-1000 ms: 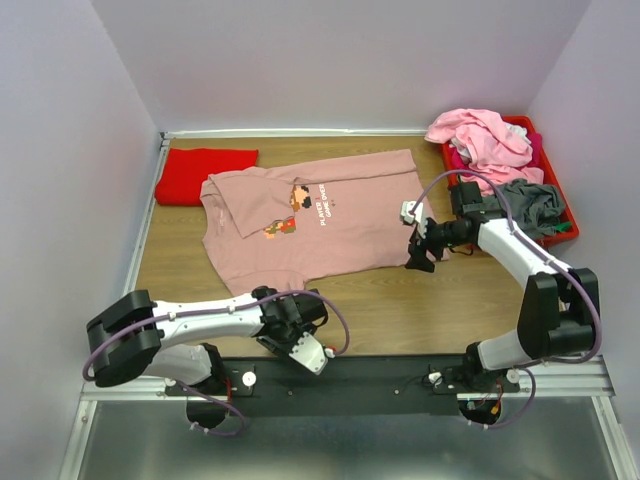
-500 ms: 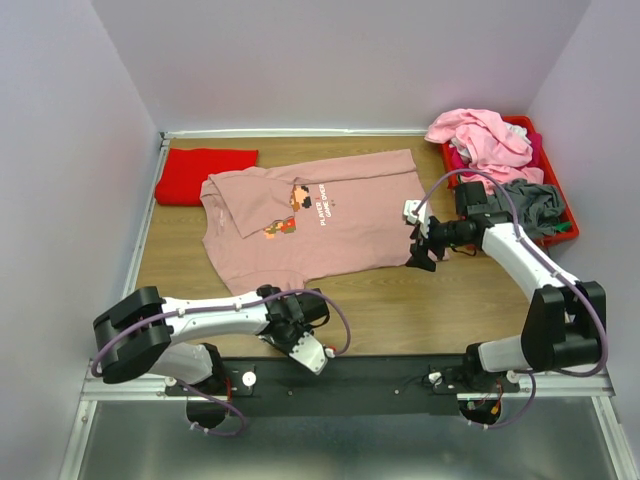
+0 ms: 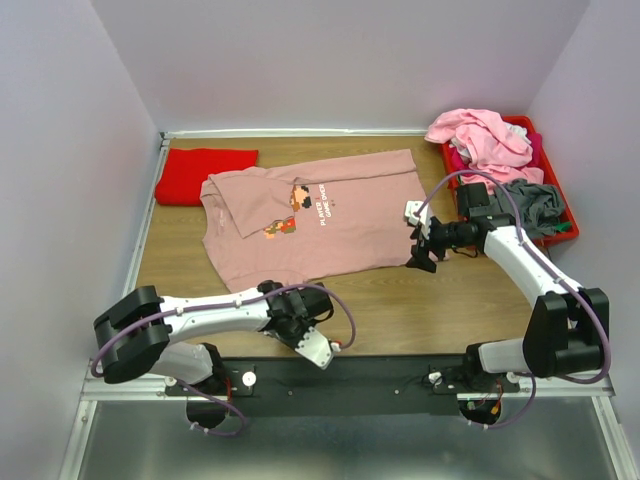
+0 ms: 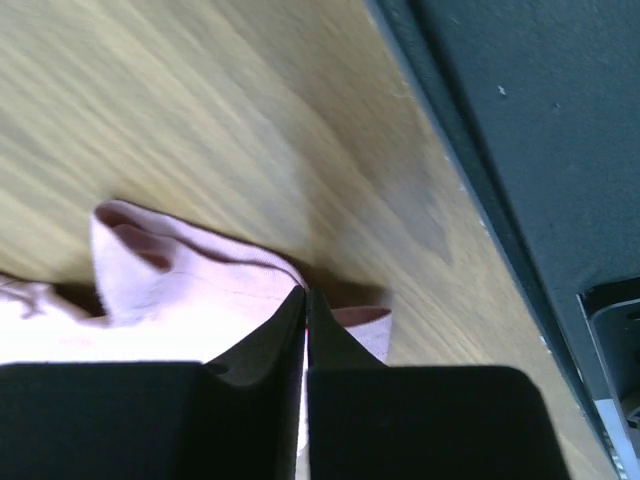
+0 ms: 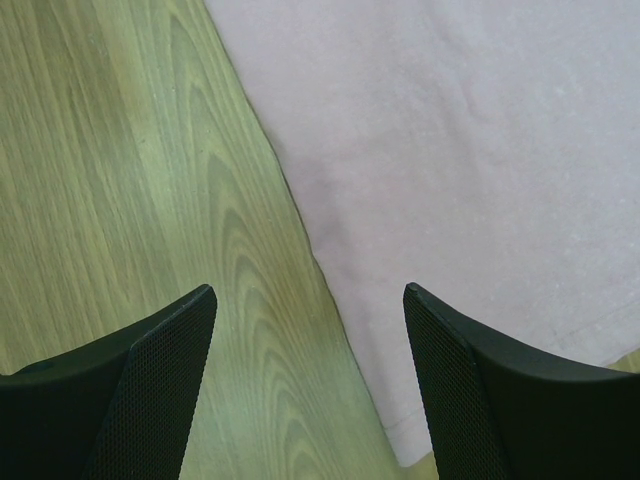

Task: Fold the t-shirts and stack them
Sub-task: Fold the tshirt

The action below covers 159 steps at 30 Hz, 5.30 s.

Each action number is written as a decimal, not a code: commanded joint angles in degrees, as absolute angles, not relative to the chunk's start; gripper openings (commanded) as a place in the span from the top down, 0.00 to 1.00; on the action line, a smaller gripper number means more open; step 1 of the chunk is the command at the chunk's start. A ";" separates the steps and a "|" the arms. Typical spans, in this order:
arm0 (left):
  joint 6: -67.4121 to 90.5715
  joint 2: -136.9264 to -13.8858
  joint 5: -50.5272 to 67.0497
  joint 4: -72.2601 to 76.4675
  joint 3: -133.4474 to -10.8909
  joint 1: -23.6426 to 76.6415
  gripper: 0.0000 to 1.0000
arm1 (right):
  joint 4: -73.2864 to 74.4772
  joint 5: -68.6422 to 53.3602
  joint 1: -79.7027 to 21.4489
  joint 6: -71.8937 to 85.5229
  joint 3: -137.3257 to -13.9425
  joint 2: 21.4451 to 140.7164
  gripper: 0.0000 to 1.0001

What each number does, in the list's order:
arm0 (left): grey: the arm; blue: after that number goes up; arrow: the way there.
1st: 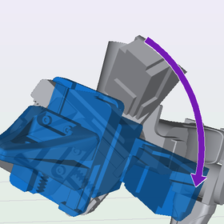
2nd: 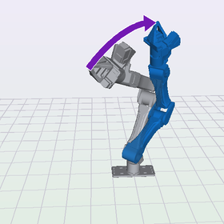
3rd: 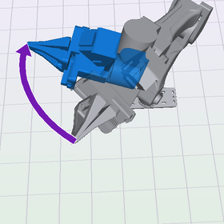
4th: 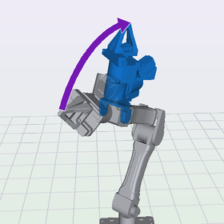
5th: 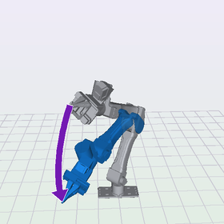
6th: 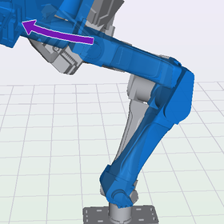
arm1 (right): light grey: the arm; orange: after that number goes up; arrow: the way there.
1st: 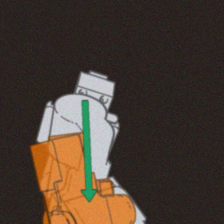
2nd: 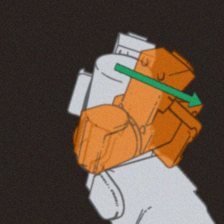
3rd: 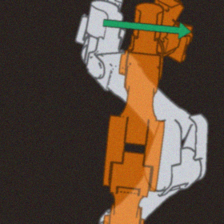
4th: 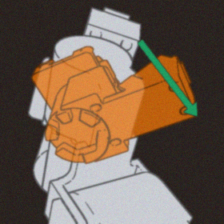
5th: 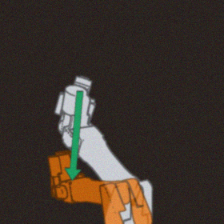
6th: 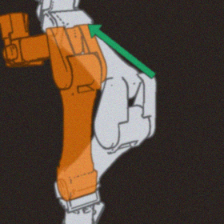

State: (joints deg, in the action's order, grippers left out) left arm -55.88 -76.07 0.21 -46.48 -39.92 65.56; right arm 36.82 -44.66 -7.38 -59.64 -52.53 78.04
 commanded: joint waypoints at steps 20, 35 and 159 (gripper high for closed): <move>-52.56 -72.33 -0.62 -49.83 -50.26 56.43 1.00 | 39.55 -29.89 -6.33 -59.50 -54.58 82.52 0.13; -51.94 -71.63 1.41 -48.25 -54.05 54.23 1.00 | 40.69 -19.34 -4.22 -66.62 -61.96 97.11 0.23; -57.04 -69.60 -17.84 -35.95 -70.22 32.96 1.00 | 53.70 -17.32 -4.22 -59.42 -88.85 110.21 0.99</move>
